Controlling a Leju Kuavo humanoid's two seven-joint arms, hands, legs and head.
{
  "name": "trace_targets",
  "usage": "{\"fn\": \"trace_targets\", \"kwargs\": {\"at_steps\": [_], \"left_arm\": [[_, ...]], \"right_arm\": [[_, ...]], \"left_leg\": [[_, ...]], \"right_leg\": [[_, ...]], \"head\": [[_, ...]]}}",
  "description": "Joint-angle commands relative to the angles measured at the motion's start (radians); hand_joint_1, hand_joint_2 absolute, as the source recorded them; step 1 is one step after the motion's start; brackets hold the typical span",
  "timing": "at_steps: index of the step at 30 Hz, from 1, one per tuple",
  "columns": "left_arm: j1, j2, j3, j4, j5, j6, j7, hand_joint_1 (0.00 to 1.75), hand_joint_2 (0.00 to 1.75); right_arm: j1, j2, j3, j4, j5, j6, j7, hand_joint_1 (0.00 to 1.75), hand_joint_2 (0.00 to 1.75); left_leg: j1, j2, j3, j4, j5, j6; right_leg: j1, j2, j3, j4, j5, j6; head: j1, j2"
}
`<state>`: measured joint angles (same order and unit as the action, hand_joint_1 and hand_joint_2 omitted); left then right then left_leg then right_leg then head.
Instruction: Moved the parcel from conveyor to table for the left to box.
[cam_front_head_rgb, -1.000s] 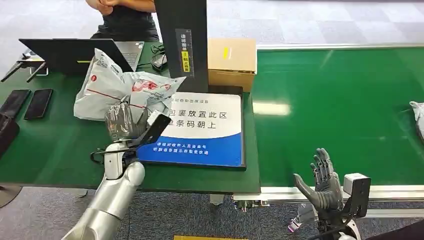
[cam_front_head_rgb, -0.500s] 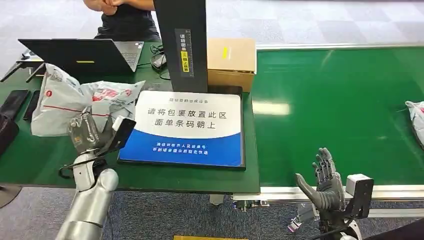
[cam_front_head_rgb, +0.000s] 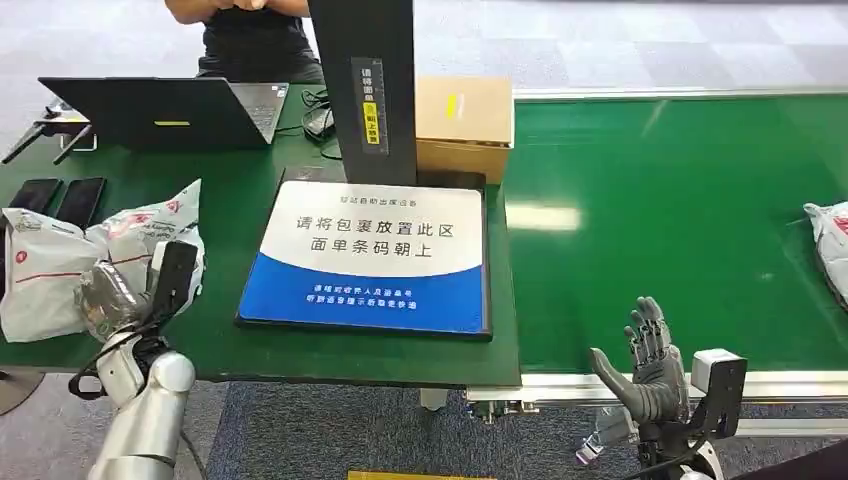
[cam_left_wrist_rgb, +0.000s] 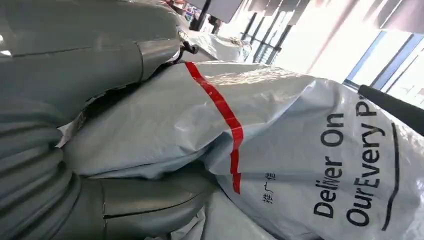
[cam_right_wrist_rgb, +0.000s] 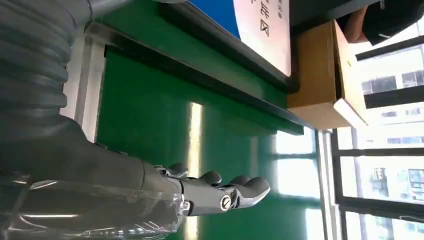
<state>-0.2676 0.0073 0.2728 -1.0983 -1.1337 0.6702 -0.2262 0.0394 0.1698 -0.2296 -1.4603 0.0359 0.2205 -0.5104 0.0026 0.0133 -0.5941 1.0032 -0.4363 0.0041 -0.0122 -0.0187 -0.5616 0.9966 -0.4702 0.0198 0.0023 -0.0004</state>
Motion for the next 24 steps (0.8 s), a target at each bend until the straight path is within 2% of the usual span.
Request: {"fn": "trace_targets", "kwargs": {"at_steps": [1, 4, 5, 7, 8, 9, 10, 11, 13, 14, 15, 17, 18, 19, 20, 21, 22, 23, 24], "left_arm": [[-0.047, 0.022, 0.029, 0.072, -0.001, -0.010, 0.001, 1.75, 1.75], [-0.047, 0.022, 0.029, 0.072, -0.001, -0.010, 0.001, 1.75, 1.75], [-0.048, 0.026, 0.028, 0.073, -0.011, -0.022, 0.012, 1.54, 1.75], [-0.051, 0.043, 0.018, 0.083, -0.056, -0.018, 0.002, 0.79, 1.75], [-0.051, 0.048, 0.007, 0.090, -0.069, -0.014, -0.020, 0.56, 1.75], [-0.051, 0.059, -0.014, 0.101, -0.099, -0.010, -0.046, 0.68, 1.75], [-0.052, 0.064, -0.025, 0.110, -0.124, 0.003, -0.059, 1.15, 1.75], [-0.066, 0.063, -0.028, 0.136, -0.121, 0.019, -0.089, 1.47, 1.75], [-0.075, 0.063, -0.031, 0.136, -0.127, 0.028, -0.137, 1.55, 1.75], [-0.074, 0.043, -0.002, 0.102, -0.158, 0.028, -0.173, 1.55, 1.75], [-0.076, 0.038, 0.005, 0.096, -0.171, 0.028, -0.201, 1.69, 1.75], [-0.088, 0.032, 0.027, 0.096, -0.230, 0.028, -0.214, 1.75, 1.75], [-0.090, 0.029, 0.031, 0.089, -0.237, 0.028, -0.222, 1.55, 1.75], [-0.093, 0.030, 0.032, 0.093, -0.247, 0.028, -0.224, 0.70, 1.75], [-0.101, 0.034, 0.028, 0.109, -0.244, 0.028, -0.230, 0.66, 1.75], [-0.110, 0.036, 0.040, 0.137, -0.229, 0.028, -0.228, 0.45, 1.75], [-0.111, 0.034, 0.049, 0.139, -0.217, 0.028, -0.231, 0.09, 1.75], [-0.110, 0.029, 0.062, 0.135, -0.212, 0.028, -0.236, 0.00, 1.75], [-0.109, 0.026, 0.073, 0.127, -0.210, 0.028, -0.240, 0.00, 1.75]], "right_arm": [[-0.003, -0.007, -0.009, 0.020, -0.004, -0.004, -0.002, 0.00, 1.75], [-0.003, -0.007, -0.009, 0.020, -0.004, -0.004, -0.002, 0.00, 1.75], [-0.005, -0.003, -0.014, 0.020, -0.003, -0.004, -0.002, 0.00, 1.75], [-0.003, 0.002, -0.022, 0.014, 0.002, 0.001, 0.001, 0.00, 1.75], [-0.001, 0.004, -0.025, 0.014, 0.002, 0.002, 0.001, 0.00, 1.75], [-0.001, 0.004, -0.027, 0.015, 0.002, 0.002, 0.001, 0.00, 1.75], [-0.003, 0.004, -0.028, 0.016, 0.002, 0.003, 0.000, 0.00, 1.75], [-0.005, 0.004, -0.031, 0.017, -0.001, 0.008, -0.003, 0.00, 1.75], [-0.005, 0.004, -0.031, 0.015, -0.002, 0.010, -0.004, 0.00, 1.75], [-0.006, 0.003, -0.031, 0.013, -0.002, 0.012, -0.004, 0.00, 1.75], [-0.007, 0.001, -0.030, 0.013, -0.002, 0.013, -0.003, 0.00, 1.75], [-0.012, 0.000, -0.029, 0.020, -0.002, 0.016, -0.002, 0.00, 1.75], [-0.013, 0.000, -0.030, 0.021, -0.002, 0.016, -0.002, 0.00, 1.75], [-0.014, 0.000, -0.030, 0.021, -0.002, 0.016, -0.002, 0.00, 1.75], [-0.015, -0.001, -0.031, 0.022, -0.002, 0.016, -0.002, 0.00, 1.75], [-0.015, -0.002, -0.032, 0.024, -0.002, 0.017, -0.001, 0.00, 1.75], [-0.014, -0.002, -0.032, 0.024, -0.002, 0.017, -0.001, 0.00, 1.75], [-0.013, -0.002, -0.031, 0.025, -0.002, 0.017, -0.001, 0.00, 1.75], [-0.014, -0.002, -0.030, 0.026, -0.002, 0.018, -0.001, 0.00, 1.75]], "left_leg": [[0.000, 0.000, 0.002, -0.001, 0.000, 0.000], [0.001, -0.001, 0.002, -0.001, 0.000, 0.000], [0.000, -0.001, 0.002, -0.001, 0.000, 0.000], [0.001, -0.001, 0.002, -0.001, 0.000, -0.001], [0.001, -0.001, 0.003, -0.002, 0.000, -0.001], [0.000, -0.001, 0.001, -0.001, 0.000, 0.000], [0.001, -0.002, 0.002, -0.001, 0.000, -0.001], [0.000, -0.001, 0.001, -0.001, 0.000, -0.001], [0.001, -0.004, 0.005, -0.003, 0.001, -0.001], [0.001, -0.002, 0.001, 0.000, 0.000, -0.001], [0.001, -0.003, 0.002, -0.001, 0.000, -0.001], [0.001, -0.002, 0.001, 0.000, 0.000, 0.000], [0.001, -0.003, 0.002, -0.001, 0.000, -0.001], [0.001, -0.002, 0.001, 0.000, 0.000, 0.000], [0.001, -0.003, 0.002, -0.001, 0.000, -0.001], [0.001, -0.002, 0.002, -0.001, 0.000, -0.001], [0.001, -0.001, 0.002, -0.001, 0.000, -0.001], [0.001, -0.002, 0.002, -0.001, 0.000, -0.001], [0.000, -0.001, 0.002, -0.001, 0.000, -0.001]], "right_leg": [[0.000, 0.002, 0.002, -0.001, 0.000, -0.001], [0.000, 0.001, 0.002, -0.001, 0.000, -0.001], [0.000, 0.001, 0.002, -0.001, 0.000, -0.001], [0.000, 0.002, 0.002, -0.001, 0.000, -0.001], [0.000, 0.002, 0.003, -0.002, 0.000, -0.001], [0.000, 0.001, 0.001, -0.001, 0.000, 0.000], [0.000, 0.001, 0.002, -0.001, 0.000, -0.001], [0.000, 0.001, 0.002, -0.001, 0.000, -0.001], [0.000, 0.000, 0.005, -0.003, 0.000, -0.002], [0.000, 0.000, 0.002, -0.001, 0.000, -0.001], [0.000, -0.001, 0.003, -0.001, -0.001, -0.001], [0.001, 0.000, 0.001, -0.001, 0.000, -0.001], [0.001, 0.000, 0.003, -0.001, 0.000, -0.001], [0.000, 0.000, 0.001, -0.001, 0.000, -0.001], [0.001, 0.000, 0.003, -0.001, 0.000, -0.001], [0.000, 0.001, 0.003, -0.001, 0.000, -0.001], [0.000, 0.001, 0.002, -0.001, 0.000, -0.001], [0.000, 0.001, 0.003, -0.001, 0.000, -0.001], [0.000, 0.001, 0.002, -0.001, 0.000, -0.001]], "head": [[0.000, 0.000], [0.000, 0.000], [0.000, 0.000], [0.000, 0.000], [0.000, 0.000], [0.000, 0.000], [0.000, 0.000], [0.000, 0.000], [0.000, 0.000], [0.000, 0.000], [0.000, 0.000], [0.000, 0.000], [0.000, 0.000], [0.000, 0.000], [0.001, 0.000], [0.000, 0.000], [0.000, 0.000], [0.000, 0.000], [0.000, 0.000]]}}
